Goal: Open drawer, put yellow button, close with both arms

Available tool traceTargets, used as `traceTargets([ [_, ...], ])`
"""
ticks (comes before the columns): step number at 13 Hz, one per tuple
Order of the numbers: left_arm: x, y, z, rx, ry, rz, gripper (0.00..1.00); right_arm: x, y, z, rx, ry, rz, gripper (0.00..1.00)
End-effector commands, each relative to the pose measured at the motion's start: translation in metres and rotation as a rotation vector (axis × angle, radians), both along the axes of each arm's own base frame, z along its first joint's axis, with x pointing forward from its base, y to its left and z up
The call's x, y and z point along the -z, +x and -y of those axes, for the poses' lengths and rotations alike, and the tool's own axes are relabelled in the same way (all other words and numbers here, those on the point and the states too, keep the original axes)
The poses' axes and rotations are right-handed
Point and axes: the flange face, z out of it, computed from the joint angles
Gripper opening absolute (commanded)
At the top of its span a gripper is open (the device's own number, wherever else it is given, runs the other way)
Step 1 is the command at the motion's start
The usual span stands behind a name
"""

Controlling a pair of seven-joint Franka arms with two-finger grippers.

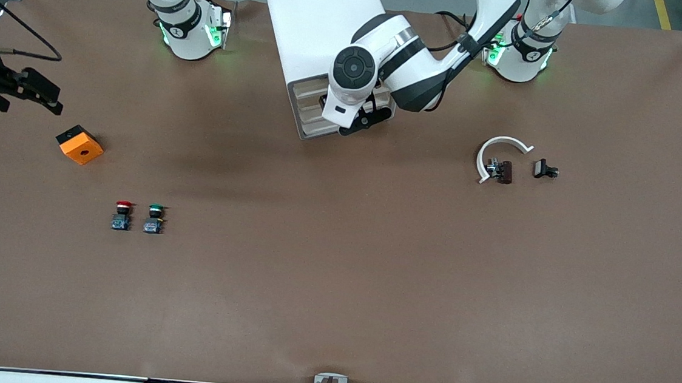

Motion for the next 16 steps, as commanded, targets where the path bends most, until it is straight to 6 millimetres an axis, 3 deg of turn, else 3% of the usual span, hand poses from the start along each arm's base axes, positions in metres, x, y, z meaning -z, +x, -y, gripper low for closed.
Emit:
traceTargets([
  [1,-0.027,0.07,-0.054,-0.116,-0.007,0.031,1.0,-0.006,0.0,0.0,0.007,-0.011,-0.009,1.0],
  [5,-0.055,0.159,-0.155,-0.172,0.138,0.254,1.0,-0.009,-0.002,0.002,0.01,-0.009,-0.015,1.0],
  [8,-0.08,0.204,-0.232,-0.205,0.218,0.369,1.0,-0.011,-0.003,0.004,0.015,-0.007,-0.015,1.0],
  [13,-0.149,0.242,-0.36,-0.047,0.175,0.473,1.0,-0.01,-0.002,0.004,0.044,-0.008,-0.016,1.0],
  [16,-0.189,0.235,-0.403,0.064,0.175,0.493,1.0,-0.012,-0.001,0.005,0.041,-0.011,-0.008,1.0],
])
